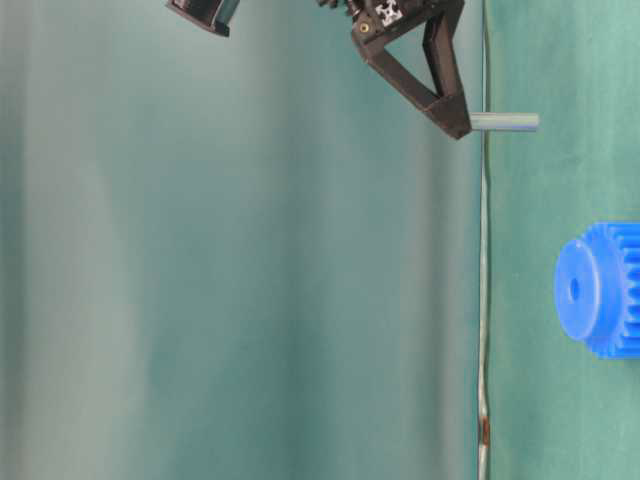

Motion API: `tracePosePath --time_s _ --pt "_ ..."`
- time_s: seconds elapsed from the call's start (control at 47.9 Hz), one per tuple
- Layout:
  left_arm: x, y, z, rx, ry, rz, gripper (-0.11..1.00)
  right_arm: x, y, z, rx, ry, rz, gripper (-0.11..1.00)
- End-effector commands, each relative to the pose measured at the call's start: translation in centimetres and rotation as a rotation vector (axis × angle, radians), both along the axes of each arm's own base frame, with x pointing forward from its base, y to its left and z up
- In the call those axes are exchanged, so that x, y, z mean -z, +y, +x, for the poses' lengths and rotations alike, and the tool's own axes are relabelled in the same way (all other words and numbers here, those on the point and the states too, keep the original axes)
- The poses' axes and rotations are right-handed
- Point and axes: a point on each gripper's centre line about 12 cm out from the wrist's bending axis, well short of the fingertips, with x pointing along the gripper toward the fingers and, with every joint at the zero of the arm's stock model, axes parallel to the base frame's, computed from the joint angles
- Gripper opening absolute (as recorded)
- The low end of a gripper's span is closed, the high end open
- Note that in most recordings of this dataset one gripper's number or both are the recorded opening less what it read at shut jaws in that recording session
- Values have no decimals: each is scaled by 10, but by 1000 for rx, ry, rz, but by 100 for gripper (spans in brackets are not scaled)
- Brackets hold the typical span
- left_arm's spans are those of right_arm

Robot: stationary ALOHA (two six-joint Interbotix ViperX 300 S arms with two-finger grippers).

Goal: Insert the shaft placed at a random location into the center hole of the medium gear at another random location.
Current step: 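Close the right gripper on the shaft and lift it upright, then carry the held shaft left over the blue gear's center hole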

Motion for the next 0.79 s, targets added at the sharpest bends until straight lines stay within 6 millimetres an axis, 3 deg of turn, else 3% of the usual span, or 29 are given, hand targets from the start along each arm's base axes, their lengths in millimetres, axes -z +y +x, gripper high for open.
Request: tracePosePath --time_s 0.0,0.334,0.772 --pt "-10 0 2 2 -23 0 0 -12 -3 4 3 -33 -13 13" --pt "-10 0 2 2 -23 1 0 -14 -3 10 1 -41 -13 13" --pt "-10 0 2 2 -21 0 0 -20 7 67 -55 -71 -18 13"
